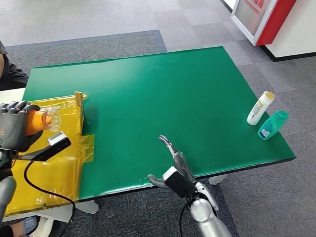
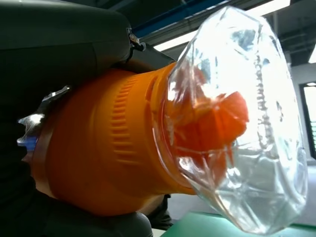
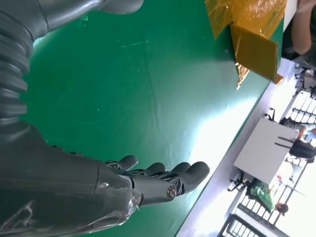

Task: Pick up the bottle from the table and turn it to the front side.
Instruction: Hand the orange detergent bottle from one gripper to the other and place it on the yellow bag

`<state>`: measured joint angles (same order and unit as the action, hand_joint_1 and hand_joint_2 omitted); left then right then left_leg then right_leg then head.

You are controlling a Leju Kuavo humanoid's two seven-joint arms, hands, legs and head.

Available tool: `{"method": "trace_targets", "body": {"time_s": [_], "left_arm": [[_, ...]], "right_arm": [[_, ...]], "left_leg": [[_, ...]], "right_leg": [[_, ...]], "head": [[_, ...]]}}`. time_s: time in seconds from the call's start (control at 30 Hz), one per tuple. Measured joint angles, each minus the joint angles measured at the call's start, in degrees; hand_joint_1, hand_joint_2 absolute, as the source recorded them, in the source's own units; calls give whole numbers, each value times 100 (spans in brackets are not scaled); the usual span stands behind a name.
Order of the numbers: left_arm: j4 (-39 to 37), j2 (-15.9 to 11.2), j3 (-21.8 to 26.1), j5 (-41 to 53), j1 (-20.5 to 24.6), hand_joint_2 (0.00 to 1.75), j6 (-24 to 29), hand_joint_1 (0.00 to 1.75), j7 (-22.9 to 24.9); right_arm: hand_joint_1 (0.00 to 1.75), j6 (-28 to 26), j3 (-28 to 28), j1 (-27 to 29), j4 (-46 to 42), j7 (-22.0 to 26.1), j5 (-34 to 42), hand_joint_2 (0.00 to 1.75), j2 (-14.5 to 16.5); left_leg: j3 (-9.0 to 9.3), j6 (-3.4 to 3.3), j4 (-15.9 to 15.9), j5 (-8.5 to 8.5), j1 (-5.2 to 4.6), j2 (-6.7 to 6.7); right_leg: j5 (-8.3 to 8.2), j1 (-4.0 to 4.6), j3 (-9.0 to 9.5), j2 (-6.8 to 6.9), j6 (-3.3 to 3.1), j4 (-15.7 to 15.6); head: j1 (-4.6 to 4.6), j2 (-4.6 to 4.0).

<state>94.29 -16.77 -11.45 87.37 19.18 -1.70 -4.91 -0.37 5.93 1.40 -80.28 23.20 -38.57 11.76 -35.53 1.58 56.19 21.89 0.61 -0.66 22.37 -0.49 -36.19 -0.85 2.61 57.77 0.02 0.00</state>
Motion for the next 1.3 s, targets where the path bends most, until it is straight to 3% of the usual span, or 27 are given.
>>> {"method": "trace_targets", "body": {"time_s": [0.1, 0.2, 0.43, 0.83, 0.87, 0.9, 1.0, 1.03, 1.3], "left_arm": [[-295, -235, -191, -186, 117, 175, -165, 175, -170], [-717, -215, -366, -313, -35, 175, 101, 175, -170], [-1423, 170, -511, -817, -467, 175, 424, 175, -230], [-1927, 712, -353, -1037, -742, 175, 642, 175, -459], [-1957, 737, -347, -1011, -742, 175, 667, 169, -460], [-1981, 760, -338, -995, -741, 175, 681, 137, -460], [-2023, 824, -314, -948, -737, 175, 681, 12, -420], [-2037, 842, -309, -918, -735, 175, 675, 0, -382], [-2194, 1001, -196, -788, -714, 175, 601, 0, -169]], "right_arm": [[0, 7, -92, 2, -21, 60, 104, 175, 0], [0, 17, -130, 2, -22, 87, 138, 175, 0], [0, 60, -163, 2, -22, 91, 142, 175, 0], [0, 127, -172, 5, 10, 56, 121, 175, 0], [0, 127, -172, 6, 24, 56, 121, 175, 0], [0, 128, -172, 7, 38, 56, 120, 175, 0], [0, 131, -172, 11, 77, 56, 118, 175, 0], [0, 133, -172, 11, 86, 56, 116, 175, 0], [0, 140, -170, 17, 96, 56, 115, 175, 0]], "left_leg": [[2, 3, 0, 2, 0, 2], [2, 2, 0, 2, 0, 3], [-3, -4, 0, 7, -3, 3], [-3, -3, 0, 7, -1, 3], [-3, -3, 0, 7, -1, 3], [-3, -3, 0, 7, -1, 3], [-3, -3, 0, 7, -1, 3], [-3, -3, 0, 7, -1, 3], [-3, -3, 0, 6, -1, 3]], "right_leg": [[1, 0, 0, -4, -1, 1], [1, 0, 0, -5, -1, 0], [4, -2, 0, -4, 3, -3], [4, -2, 1, -3, 3, -2], [4, -2, 1, -3, 3, -2], [4, -2, 1, -3, 3, -2], [3, -2, 1, -3, 3, -2], [3, -2, 1, -3, 3, -2], [3, -2, 1, -3, 3, -2]], "head": [[-2, 0], [0, 0], [1, 0], [1, 0], [0, 0], [0, 0], [0, 0], [0, 0], [0, 0]]}}
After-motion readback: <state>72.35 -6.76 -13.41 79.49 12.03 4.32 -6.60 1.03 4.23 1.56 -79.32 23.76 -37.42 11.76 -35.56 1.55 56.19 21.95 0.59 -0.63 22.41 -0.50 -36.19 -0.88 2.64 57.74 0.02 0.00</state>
